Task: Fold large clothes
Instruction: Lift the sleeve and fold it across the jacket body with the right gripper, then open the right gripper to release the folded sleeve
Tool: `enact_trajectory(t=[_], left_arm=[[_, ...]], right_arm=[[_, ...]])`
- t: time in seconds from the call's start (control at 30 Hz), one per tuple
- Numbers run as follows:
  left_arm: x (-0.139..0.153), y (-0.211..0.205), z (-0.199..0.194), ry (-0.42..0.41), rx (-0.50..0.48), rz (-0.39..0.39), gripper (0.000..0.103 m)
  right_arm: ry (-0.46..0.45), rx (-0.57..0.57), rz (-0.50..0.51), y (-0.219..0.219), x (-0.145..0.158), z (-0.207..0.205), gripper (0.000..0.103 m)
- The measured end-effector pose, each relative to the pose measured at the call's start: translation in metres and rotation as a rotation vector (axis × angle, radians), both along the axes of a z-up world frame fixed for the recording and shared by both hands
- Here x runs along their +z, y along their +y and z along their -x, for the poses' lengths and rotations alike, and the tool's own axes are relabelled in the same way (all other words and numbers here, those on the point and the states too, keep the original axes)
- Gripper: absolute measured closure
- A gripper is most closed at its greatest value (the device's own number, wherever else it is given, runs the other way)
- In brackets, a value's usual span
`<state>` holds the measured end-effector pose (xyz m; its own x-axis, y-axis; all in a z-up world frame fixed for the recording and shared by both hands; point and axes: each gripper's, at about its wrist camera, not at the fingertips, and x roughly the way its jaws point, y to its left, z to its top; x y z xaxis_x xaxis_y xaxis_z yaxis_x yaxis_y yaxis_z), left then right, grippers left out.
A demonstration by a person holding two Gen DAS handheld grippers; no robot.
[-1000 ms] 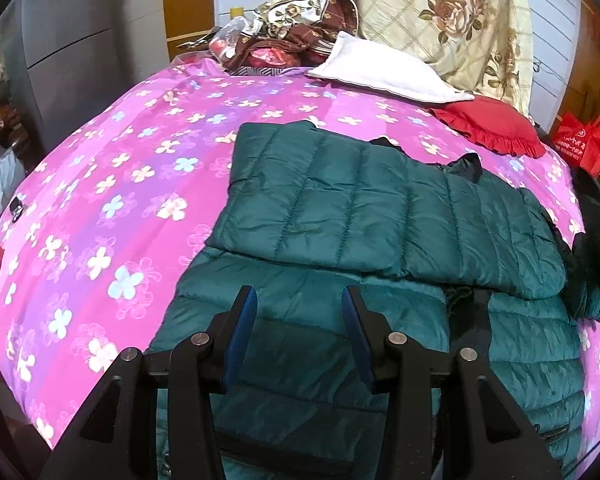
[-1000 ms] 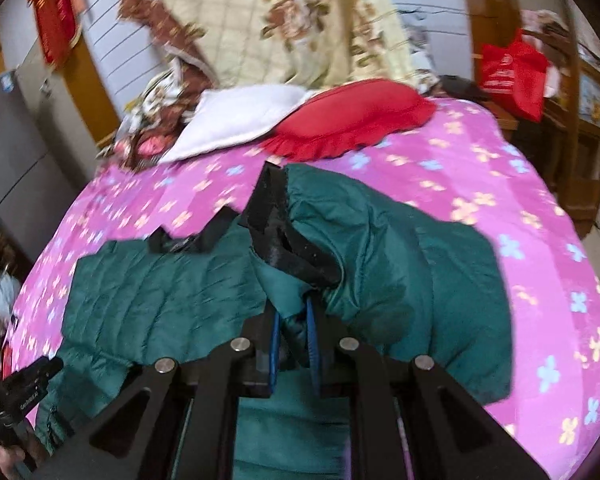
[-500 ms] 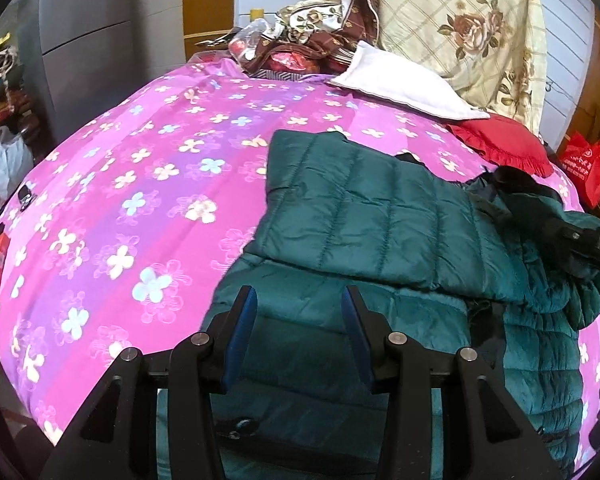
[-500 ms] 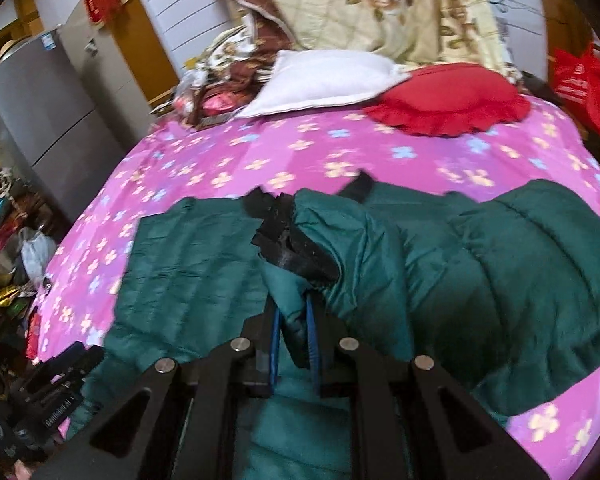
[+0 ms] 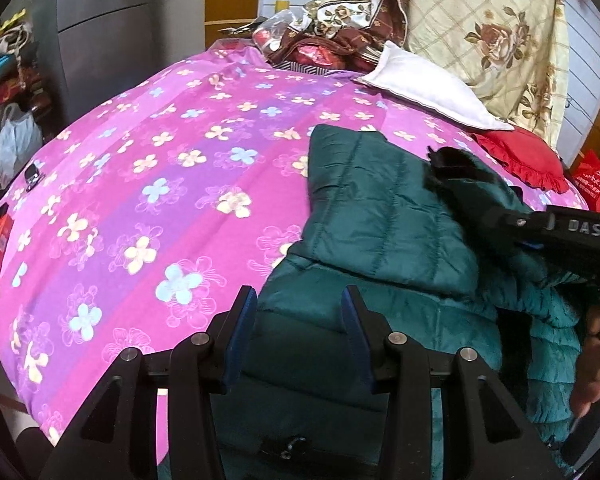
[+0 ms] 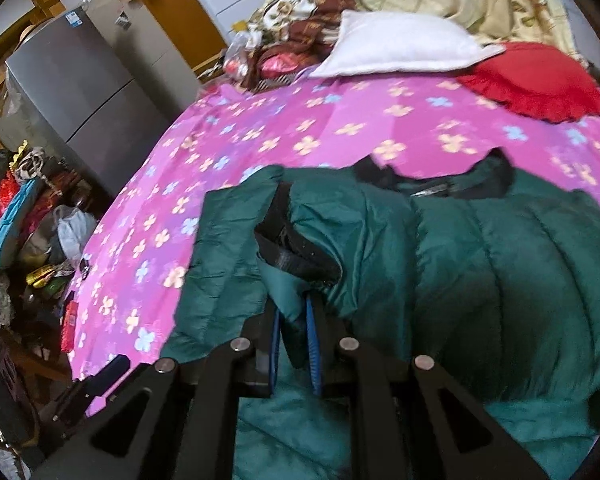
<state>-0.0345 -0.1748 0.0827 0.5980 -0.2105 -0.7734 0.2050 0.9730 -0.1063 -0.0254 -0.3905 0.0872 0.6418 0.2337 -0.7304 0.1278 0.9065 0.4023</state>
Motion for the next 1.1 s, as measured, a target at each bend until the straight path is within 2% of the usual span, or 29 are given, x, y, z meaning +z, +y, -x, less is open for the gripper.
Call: enact_trajectory(t=[0.17, 0.33, 0.37, 0.47, 0.5, 0.7, 0.9, 1.0, 1.03, 1.1], left_arm=[[-0.004, 0.003, -0.003, 0.013, 0.006, 0.006, 0.077], [-0.004, 0.003, -0.004, 0.015, 0.004, 0.007, 0.077], [-0.004, 0.002, -0.004, 0.014, 0.003, 0.007, 0.077], [-0.002, -0.001, -0.002, 0.009, -0.002, 0.003, 0.077], [-0.001, -0.003, -0.001, 0.008, -0.005, 0.002, 0.077], [0.009, -0.007, 0.005, -0.013, -0.017, 0.007, 0.077], [0.014, -0.017, 0.004, -0.002, -0.055, 0.075, 0.077], [0.014, -0.025, -0.004, 0.020, -0.083, 0.171, 0.077], [0.015, -0.027, -0.009, 0.030, -0.084, 0.198, 0.076], [0.015, -0.036, -0.018, 0.046, -0.084, 0.216, 0.065]], right_arm=[[0.034, 0.025, -0.023, 0.016, -0.019, -0.018, 0.090], [0.049, 0.034, -0.051, 0.018, -0.027, -0.020, 0.084], [0.048, 0.040, -0.056, 0.017, -0.026, -0.018, 0.079], [0.030, 0.059, -0.092, 0.016, -0.017, -0.009, 0.054], [0.020, 0.062, -0.090, 0.016, -0.014, -0.007, 0.050], [-0.029, 0.070, -0.086, 0.009, 0.013, 0.018, 0.049], [-0.073, -0.004, 0.011, -0.028, 0.040, 0.064, 0.041], [-0.074, -0.077, 0.082, -0.060, 0.046, 0.091, 0.037], [-0.071, -0.095, 0.092, -0.069, 0.047, 0.097, 0.037], [-0.057, -0.157, 0.103, -0.097, 0.045, 0.117, 0.036]])
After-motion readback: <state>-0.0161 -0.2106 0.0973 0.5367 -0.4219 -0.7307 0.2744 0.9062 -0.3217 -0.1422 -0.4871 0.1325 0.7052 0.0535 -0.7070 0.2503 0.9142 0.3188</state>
